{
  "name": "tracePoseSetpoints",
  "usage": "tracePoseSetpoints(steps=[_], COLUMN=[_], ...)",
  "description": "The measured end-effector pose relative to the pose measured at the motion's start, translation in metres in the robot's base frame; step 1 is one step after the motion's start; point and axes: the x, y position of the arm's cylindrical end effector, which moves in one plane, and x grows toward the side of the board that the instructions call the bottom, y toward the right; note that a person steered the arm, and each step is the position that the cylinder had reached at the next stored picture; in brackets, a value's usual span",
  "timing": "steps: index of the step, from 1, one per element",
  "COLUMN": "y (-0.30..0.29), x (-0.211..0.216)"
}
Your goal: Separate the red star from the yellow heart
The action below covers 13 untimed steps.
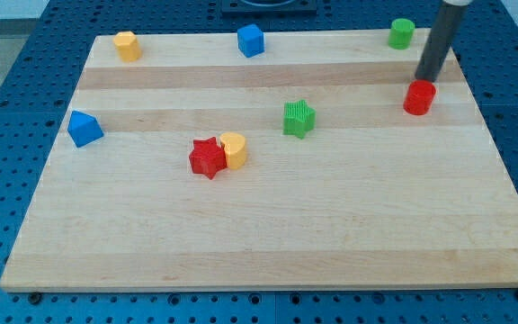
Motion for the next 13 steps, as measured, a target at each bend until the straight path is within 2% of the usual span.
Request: tracePoseSetpoints(steps=[3,4,5,6,8,9,10,11,12,13], y=[-0.026,-0.026,-0.031,-0.059,-0.069,-0.080,-0.115,-0.191,-0.275,-0.306], x=[0.050,0.050,0.028,0.027,0.034,0.018,-0.006,-0.013,0.013,0.066])
